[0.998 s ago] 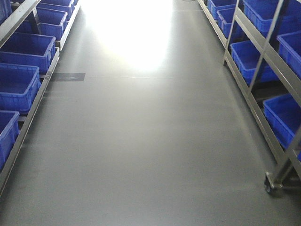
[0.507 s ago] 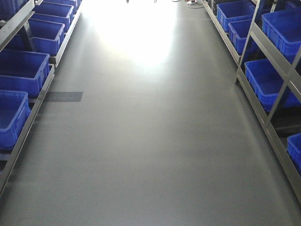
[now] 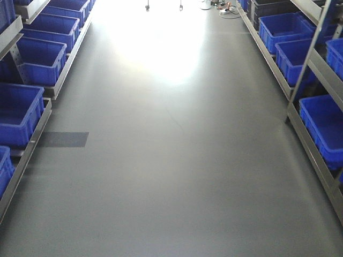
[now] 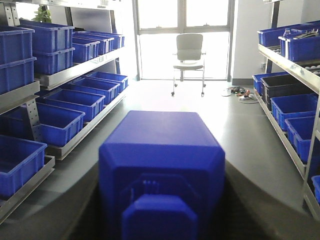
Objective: Pour parts from conveyor to right shelf
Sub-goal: 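Drive down the aisle between shelves of blue bins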
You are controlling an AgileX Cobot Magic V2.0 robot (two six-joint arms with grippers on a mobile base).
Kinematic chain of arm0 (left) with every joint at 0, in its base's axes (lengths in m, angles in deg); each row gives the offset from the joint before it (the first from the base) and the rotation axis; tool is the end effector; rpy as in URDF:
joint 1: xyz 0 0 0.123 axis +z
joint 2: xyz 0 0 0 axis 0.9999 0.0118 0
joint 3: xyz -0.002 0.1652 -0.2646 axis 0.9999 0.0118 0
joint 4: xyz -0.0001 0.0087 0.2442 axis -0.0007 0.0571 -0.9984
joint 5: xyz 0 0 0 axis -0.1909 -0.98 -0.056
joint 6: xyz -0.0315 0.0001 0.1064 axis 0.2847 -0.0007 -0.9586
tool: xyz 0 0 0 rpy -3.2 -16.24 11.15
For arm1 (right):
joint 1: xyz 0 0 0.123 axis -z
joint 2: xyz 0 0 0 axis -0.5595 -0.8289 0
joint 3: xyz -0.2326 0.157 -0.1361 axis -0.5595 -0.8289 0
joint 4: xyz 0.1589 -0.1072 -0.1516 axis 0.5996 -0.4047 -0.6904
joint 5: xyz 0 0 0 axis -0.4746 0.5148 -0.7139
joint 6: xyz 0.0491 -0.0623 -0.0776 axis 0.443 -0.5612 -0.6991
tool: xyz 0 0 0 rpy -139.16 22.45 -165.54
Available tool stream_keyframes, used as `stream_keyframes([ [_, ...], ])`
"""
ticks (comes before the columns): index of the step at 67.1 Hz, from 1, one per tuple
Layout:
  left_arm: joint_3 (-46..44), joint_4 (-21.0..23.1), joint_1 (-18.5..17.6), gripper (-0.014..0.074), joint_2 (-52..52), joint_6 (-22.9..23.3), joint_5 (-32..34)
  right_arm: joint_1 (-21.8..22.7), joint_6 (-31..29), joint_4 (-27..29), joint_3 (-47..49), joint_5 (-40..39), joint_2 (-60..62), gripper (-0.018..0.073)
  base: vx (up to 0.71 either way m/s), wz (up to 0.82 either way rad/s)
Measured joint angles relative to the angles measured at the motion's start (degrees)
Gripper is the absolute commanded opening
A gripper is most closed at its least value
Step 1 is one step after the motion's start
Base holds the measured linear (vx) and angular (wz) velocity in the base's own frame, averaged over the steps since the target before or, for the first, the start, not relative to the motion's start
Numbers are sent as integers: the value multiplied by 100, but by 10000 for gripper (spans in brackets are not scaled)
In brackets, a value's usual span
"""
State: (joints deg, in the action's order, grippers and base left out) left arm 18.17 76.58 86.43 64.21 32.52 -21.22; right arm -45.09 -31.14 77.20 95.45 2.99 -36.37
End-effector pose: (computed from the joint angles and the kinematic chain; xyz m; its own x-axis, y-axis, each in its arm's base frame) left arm 0.0417 -0.0019 0.1976 -0.0067 -0.1496 -0.9887 0.0477 0.9876 -0.1497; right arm 0.0326 0.0046 0.2658 -0.0070 0.0131 -0.9999 -0.1757 0.9843 0.0142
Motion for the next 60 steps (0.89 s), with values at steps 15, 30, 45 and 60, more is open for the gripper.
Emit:
stream_keyframes([
  [15,0,0,0,-6,0,0,0,0,0,0,0,0,0,-4,64,7],
  [30,0,0,0,-6,0,0,0,0,0,0,0,0,0,-4,61,5],
  [45,0,0,0,-6,0,0,0,0,0,0,0,0,0,-4,59,3],
  [60,0,0,0,-6,0,0,0,0,0,0,0,0,0,-4,56,5],
])
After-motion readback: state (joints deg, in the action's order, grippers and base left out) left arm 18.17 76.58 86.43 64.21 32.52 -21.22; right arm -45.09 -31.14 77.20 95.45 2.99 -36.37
